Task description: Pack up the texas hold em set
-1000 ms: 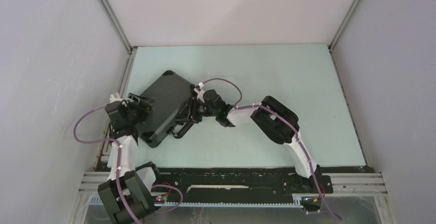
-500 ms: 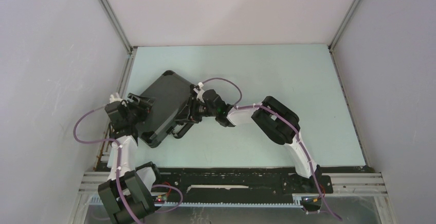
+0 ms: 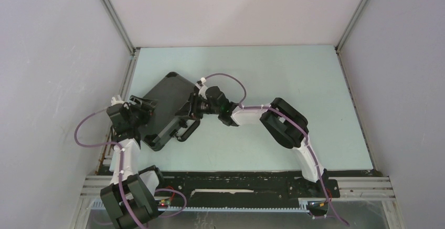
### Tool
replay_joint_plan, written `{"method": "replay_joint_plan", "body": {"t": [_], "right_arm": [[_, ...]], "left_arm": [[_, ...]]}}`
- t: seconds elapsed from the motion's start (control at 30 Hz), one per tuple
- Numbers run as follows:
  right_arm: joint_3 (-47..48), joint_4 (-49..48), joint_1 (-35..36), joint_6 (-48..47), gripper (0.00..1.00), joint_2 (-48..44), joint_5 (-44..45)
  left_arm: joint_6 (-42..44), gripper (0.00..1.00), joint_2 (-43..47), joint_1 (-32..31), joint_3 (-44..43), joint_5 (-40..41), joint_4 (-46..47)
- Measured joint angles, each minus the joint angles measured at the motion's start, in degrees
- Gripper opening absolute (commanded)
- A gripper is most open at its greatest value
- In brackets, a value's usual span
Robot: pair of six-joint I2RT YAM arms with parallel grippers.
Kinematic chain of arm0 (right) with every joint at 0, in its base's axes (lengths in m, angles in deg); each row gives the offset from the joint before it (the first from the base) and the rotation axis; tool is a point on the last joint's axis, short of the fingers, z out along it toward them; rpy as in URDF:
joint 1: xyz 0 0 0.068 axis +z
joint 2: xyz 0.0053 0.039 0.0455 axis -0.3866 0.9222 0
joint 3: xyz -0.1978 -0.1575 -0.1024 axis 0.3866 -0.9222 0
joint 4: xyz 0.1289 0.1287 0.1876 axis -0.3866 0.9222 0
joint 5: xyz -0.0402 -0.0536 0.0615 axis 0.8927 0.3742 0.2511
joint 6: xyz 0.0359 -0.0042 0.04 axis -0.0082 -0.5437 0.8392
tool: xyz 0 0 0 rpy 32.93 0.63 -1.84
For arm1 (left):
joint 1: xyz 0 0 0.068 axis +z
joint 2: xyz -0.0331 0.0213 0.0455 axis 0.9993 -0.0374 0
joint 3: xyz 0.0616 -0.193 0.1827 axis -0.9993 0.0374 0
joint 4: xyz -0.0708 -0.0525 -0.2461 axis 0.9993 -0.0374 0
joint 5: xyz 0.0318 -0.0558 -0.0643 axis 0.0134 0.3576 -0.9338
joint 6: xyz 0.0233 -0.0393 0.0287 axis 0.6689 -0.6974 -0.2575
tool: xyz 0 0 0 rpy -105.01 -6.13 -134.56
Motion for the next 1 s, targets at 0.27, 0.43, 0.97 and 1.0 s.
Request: {"method": "replay_joint_plan", "body": {"t": [0.27, 0.43, 0.97, 1.0], "right_arm": [[-1.4, 8.3, 0.1, -5.4, 0.59, -3.7, 2.8], [-4.9, 17.8, 1.5, -11.5, 0.52, -11.0, 10.1], [3.4, 29.3, 5.2, -18.5, 0.13, -3.1, 18.0], [4.2, 29.8, 5.4, -18.8, 0.1, -2.6, 18.2]], "left_arm": [[0.0, 0.74, 0.2, 0.0, 0.0, 0.2, 0.0], [0.0, 0.74, 0.2, 0.0, 0.0, 0.2, -0.1], [0.0, 0.75, 0.3, 0.0, 0.0, 0.3, -0.2], [0.0, 0.75, 0.3, 0.0, 0.0, 0.3, -0.2]]}}
